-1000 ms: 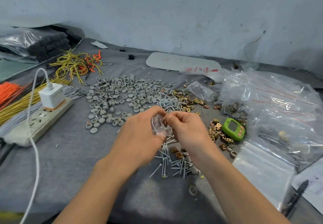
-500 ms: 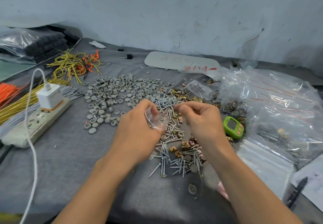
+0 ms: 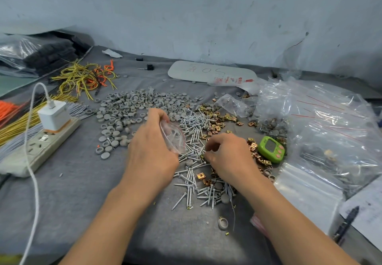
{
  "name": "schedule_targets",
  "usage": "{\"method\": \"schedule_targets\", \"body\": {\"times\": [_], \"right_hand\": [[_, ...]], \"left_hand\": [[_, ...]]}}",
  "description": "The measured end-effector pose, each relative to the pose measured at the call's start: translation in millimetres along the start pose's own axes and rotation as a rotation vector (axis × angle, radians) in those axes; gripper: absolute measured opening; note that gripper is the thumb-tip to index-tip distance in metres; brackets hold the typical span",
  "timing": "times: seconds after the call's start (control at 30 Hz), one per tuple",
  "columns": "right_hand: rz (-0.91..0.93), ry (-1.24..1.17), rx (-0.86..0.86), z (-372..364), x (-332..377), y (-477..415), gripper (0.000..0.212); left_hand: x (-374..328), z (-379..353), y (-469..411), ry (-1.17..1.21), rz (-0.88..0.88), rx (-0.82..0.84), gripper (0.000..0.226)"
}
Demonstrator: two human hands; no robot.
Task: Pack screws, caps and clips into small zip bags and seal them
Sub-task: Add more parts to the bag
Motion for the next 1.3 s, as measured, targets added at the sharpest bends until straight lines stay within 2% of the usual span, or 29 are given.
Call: {"method": "schedule_targets", "body": {"times": [0.1,0.23,0.33,0.5,0.73,0.9,0.97,1.07,1.17,1.3], "right_hand": [[0.007,0.073,0.089,-10,8,2,0.023],[0.055,0.205,0.166,-14,15,-2,0.034],[0.07,0.282,0.16,-15,16,-4,0.025],[0.079,0.205,0.082,-21,19,-2,0.009],[-0.025,-0.012,0.122,-17,7,-5,0.017],[-0.042,0.178,0.049,9,2,-1,0.015],[-0.037,0.127,0.037,14,6,-1,0.016],[0.018,-0.015,0.182,6,20,7,0.02],[0.106,0.053,0.351,-12,32,22,0.015],[0.105,0.153,0.358,-18,31,26,0.008]], "left_hand": [[2,-12,3,-0.035,0.001,0.094,0.062],[0,-17,7,-0.048,-0.023,0.136,0.058],[1,-18,6,-0.045,-0.017,0.14,0.057],[0,-20,5,-0.047,-0.013,0.143,0.054],[7,-20,4,-0.047,0.024,0.159,0.057],[10,-16,3,-0.046,0.01,0.142,0.055],[10,-15,3,-0.049,0.014,0.141,0.055],[11,-12,1,-0.052,0.025,0.14,0.056],[12,-11,0,-0.062,0.028,0.146,0.055],[16,-11,0,-0.083,0.047,0.163,0.057]]}}
Point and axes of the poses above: each hand's wrist, its own y-axis away from the middle knuckle, its own z-axis out of the back of the hand, x = y × z, the point moved 10 cm from there along -y, towards the middle knuckle, and after that the axes turned 8 degrees about -x, right-handed, at the moved point
